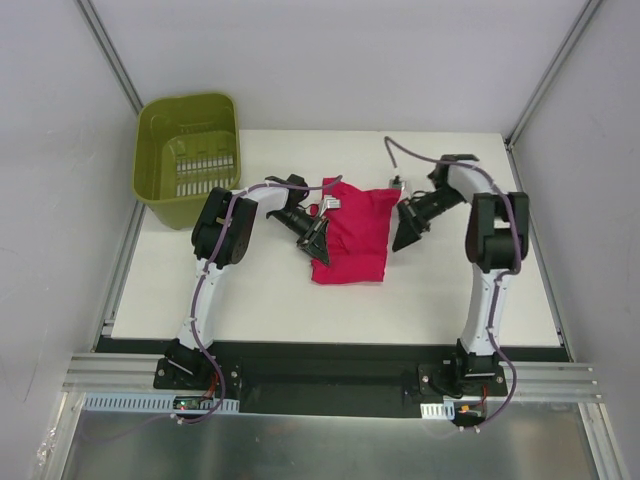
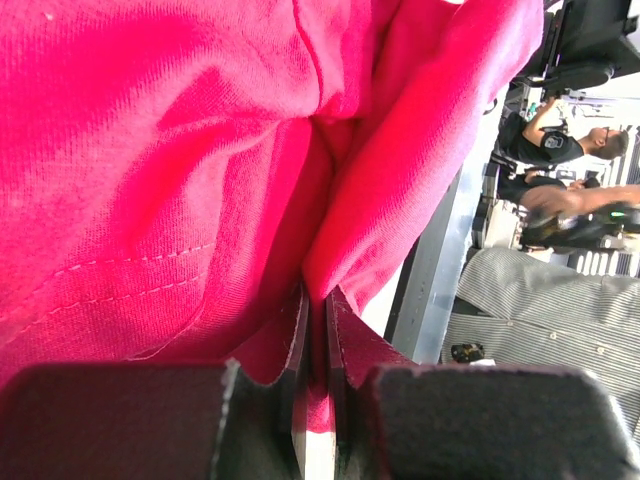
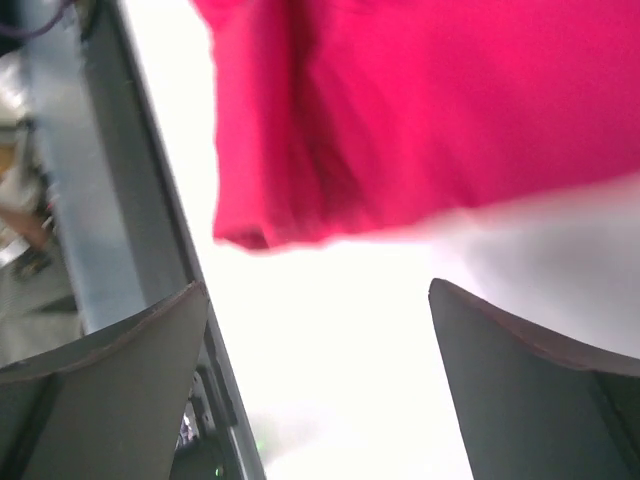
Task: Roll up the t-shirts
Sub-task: Roll the T-shirt to the center of the board.
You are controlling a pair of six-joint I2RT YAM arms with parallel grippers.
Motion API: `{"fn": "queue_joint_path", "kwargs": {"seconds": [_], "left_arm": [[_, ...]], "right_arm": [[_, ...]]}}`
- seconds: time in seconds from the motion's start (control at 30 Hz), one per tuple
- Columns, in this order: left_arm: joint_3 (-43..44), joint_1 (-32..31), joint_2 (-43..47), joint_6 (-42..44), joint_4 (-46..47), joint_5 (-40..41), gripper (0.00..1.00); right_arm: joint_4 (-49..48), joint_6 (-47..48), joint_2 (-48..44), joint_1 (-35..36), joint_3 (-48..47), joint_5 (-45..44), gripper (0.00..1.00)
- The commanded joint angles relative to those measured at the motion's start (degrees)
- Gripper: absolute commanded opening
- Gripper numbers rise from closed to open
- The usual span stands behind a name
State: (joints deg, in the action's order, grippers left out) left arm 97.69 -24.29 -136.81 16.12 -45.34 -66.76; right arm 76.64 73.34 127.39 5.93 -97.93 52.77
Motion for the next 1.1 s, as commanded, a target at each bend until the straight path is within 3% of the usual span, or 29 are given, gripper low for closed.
{"fn": "queue_joint_path", "kwargs": {"seconds": [0.0,0.03,0.07,0.1,0.13,0.17,0.2,0.27,0.3,0.33,0.37,0.4,0.6,0.7,1.07], "left_arm": [[1.1,0.5,-0.1,2.2,-1.0,1.2,0.04],[1.2,0.5,0.1,2.2,-1.0,1.3,0.05],[1.3,0.5,0.2,2.2,-1.0,1.4,0.06],[1.5,0.5,0.3,2.2,-1.0,1.5,0.06],[1.6,0.5,0.5,2.2,-1.0,1.6,0.06],[1.8,0.5,0.7,2.0,-1.0,1.5,0.06],[2.2,0.4,0.9,1.9,-1.0,1.6,0.06],[2.3,0.3,1.8,1.9,-0.9,1.7,0.07],[2.2,0.3,2.1,2.0,-1.0,2.0,0.07],[2.2,0.2,2.7,2.2,-0.9,2.2,0.07],[2.1,0.2,3.0,2.2,-1.0,2.2,0.08],[1.9,0.2,3.0,2.2,-1.1,2.3,0.08],[1.1,0.2,3.6,2.7,-1.5,2.1,0.08],[1.1,0.2,3.3,2.9,-1.6,2.0,0.08],[0.3,0.1,3.2,3.1,-1.8,1.9,0.09]], "right_arm": [[-4.0,-8.5,-13.9,-8.7,-2.5,-9.1,0.96],[-14.3,-11.3,-17.6,-9.2,-2.0,-13.4,0.96],[-23.7,-19.7,-27.5,-9.4,4.2,-19.8,0.96],[-34.3,-21.3,-34.6,-9.2,9.0,-31.9,0.96],[-55.3,-21.6,-40.7,-9.1,14.2,-34.4,0.96],[-64.9,-21.1,-45.6,-8.8,24.1,-33.7,0.96],[-73.3,-21.7,-51.8,-7.2,25.8,-33.4,0.96],[-70.9,-26.6,-51.9,-4.5,21.2,-37.3,0.96],[-58.8,-31.6,-48.6,-2.6,17.1,-35.0,0.96],[-52.5,-32.5,-46.3,-2.3,14.1,-30.5,0.96],[-48.6,-32.3,-45.1,-2.5,13.6,-18.4,0.99],[-46.1,-29.9,-44.3,-2.4,15.7,-12.6,0.96],[-48.6,-39.0,-41.9,2.0,27.6,-4.1,0.88],[-44.0,-34.5,-39.8,3.3,30.9,1.2,0.90],[-44.0,-35.5,-28.9,7.4,31.7,3.2,0.93]]}}
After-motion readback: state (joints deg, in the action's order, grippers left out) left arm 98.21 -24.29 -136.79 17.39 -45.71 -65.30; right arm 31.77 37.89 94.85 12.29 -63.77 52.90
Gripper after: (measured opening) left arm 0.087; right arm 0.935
